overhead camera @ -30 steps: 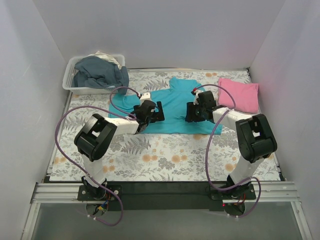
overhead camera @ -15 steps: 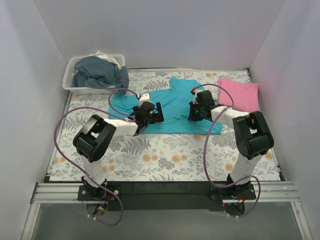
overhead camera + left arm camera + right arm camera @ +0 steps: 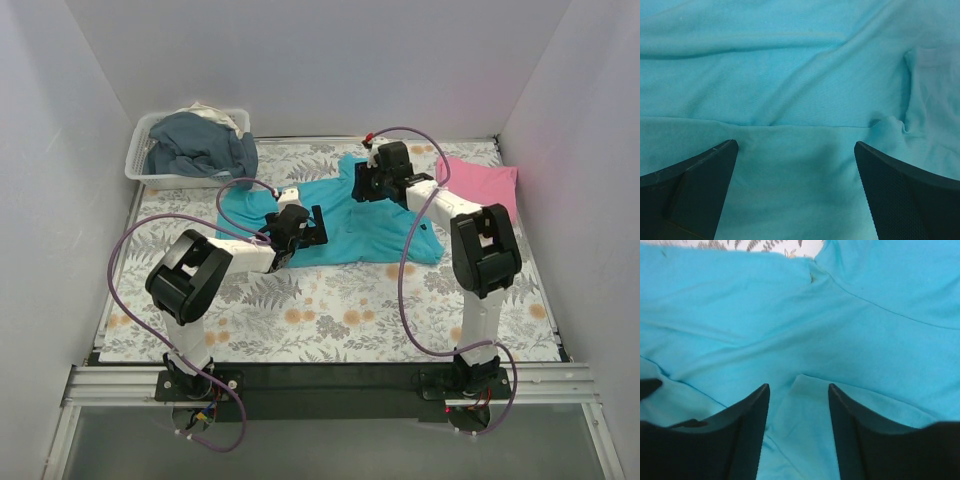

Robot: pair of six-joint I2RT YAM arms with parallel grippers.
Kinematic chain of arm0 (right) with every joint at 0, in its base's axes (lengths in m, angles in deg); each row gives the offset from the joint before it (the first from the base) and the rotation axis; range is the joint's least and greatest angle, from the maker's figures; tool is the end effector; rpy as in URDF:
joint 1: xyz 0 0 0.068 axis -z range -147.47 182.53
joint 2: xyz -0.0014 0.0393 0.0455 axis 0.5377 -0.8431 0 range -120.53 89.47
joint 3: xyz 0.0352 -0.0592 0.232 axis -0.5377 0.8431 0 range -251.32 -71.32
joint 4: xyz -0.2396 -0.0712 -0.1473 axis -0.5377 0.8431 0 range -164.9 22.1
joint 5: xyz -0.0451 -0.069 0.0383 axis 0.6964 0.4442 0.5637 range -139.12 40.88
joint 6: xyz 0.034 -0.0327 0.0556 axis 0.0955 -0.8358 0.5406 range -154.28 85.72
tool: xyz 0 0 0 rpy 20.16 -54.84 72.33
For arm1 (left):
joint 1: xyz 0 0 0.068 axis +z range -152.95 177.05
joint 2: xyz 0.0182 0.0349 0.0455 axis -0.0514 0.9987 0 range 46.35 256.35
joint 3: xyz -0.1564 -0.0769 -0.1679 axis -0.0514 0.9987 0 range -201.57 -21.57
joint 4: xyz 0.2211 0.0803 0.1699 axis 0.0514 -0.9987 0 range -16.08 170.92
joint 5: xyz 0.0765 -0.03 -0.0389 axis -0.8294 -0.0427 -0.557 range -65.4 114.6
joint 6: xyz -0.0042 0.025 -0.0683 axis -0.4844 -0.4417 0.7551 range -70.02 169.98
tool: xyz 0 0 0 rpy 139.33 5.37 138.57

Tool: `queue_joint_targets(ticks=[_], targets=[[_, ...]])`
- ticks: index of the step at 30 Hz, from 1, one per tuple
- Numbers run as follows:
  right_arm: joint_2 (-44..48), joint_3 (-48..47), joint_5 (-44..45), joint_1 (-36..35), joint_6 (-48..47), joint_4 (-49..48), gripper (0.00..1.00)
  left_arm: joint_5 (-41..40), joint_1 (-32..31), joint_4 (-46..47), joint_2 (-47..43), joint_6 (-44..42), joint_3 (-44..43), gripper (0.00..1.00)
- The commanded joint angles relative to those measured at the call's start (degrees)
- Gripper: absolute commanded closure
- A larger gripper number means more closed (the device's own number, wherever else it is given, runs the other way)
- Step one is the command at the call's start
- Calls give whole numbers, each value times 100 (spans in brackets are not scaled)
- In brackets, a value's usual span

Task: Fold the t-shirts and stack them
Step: Fold the tshirt

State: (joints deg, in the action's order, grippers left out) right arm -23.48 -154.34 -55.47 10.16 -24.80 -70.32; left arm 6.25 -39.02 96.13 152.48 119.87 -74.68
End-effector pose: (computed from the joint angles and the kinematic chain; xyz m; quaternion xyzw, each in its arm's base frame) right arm 0.4503 0.1925 0.1657 -0.1248 0.8752 0.1747 0.4336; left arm 0.3361 -0.2212 0.0718 -0.3250 0.8279 -0.2605 0.3757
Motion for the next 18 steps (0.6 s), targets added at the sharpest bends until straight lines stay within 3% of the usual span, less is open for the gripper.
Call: queue_joint_targets(ticks=[1, 2, 3, 10, 18], targets=[[-202, -284, -183, -74, -191, 175, 52, 121, 13, -351, -92, 51, 107, 4], [-158, -267, -122, -92, -200, 175, 35, 130, 13, -351, -92, 51, 107, 4], [-97, -232, -77, -118, -209, 175, 32, 165, 13, -343, -83, 51, 107, 4], [1272, 865, 546, -110, -236, 34, 31, -133, -276, -325, -92, -124, -25, 4], [3170, 2982, 1513, -49, 1, 270, 30, -336, -330, -430, 22, -168, -42, 3]])
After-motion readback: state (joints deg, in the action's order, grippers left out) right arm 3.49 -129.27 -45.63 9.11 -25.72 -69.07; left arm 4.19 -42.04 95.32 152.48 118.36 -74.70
